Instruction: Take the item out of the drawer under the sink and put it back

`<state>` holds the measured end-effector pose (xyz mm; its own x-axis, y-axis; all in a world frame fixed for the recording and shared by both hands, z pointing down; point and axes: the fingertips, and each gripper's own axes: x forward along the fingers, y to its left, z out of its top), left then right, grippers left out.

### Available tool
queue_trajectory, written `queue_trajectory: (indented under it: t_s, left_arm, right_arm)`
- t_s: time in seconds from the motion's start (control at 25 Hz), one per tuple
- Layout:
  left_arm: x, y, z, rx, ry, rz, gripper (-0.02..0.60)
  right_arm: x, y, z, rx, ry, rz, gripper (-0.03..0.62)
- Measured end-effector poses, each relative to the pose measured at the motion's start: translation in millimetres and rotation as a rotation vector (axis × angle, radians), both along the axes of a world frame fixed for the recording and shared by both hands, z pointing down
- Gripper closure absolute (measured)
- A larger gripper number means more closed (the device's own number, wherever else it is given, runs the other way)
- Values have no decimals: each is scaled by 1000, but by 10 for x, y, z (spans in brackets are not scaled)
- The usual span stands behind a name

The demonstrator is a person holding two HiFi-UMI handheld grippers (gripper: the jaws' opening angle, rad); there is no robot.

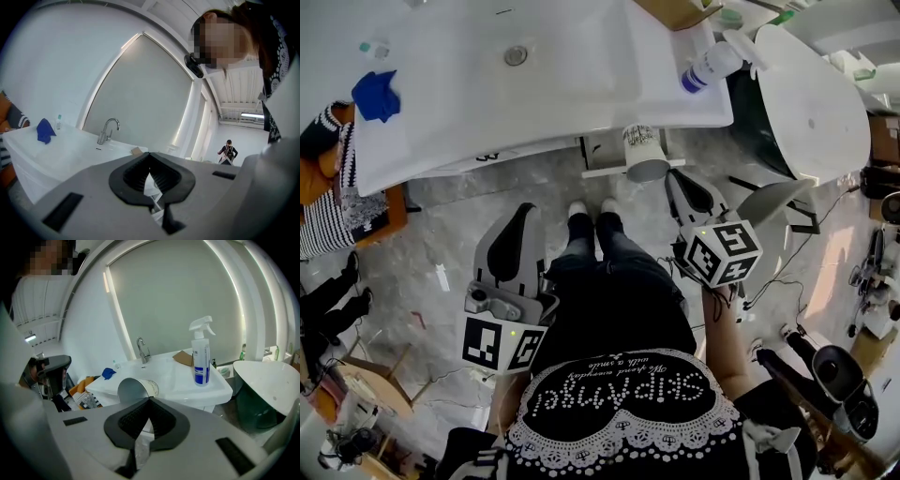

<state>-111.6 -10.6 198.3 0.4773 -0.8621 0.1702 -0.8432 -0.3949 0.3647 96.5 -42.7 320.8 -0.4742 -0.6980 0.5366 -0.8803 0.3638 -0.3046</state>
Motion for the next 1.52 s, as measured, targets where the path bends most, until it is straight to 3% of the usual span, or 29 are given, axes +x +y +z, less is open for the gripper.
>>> queue_trajectory:
  t_s: [0.56, 0.76, 0.96, 1.08, 1.24, 1.44, 1.52]
  left_arm:
    - [55, -81, -39, 20, -5, 20, 577]
    - [106, -77, -56, 33, -98, 53, 578]
    - [68, -77, -216, 102, -1, 40, 578]
    - [60, -85, -191, 105, -1, 40, 578]
    - [87, -72, -124, 67, 12, 47, 577]
    - [29, -28, 133, -9, 35, 10, 577]
    - [-4, -29, 250, -41, 57, -3, 577]
  right_arm:
    - [27, 33, -265, 92, 14, -1, 577]
    - [-2, 5, -247, 88, 19, -13, 577]
    - [-32, -7, -212, 77, 17, -19, 577]
    - [-18, -107, 57, 52, 56, -28, 577]
    - [72, -387, 941, -53, 103, -33, 577]
    - [67, -552, 1724, -186, -15, 78, 577]
    - [48, -741, 1622, -137, -150, 144, 577]
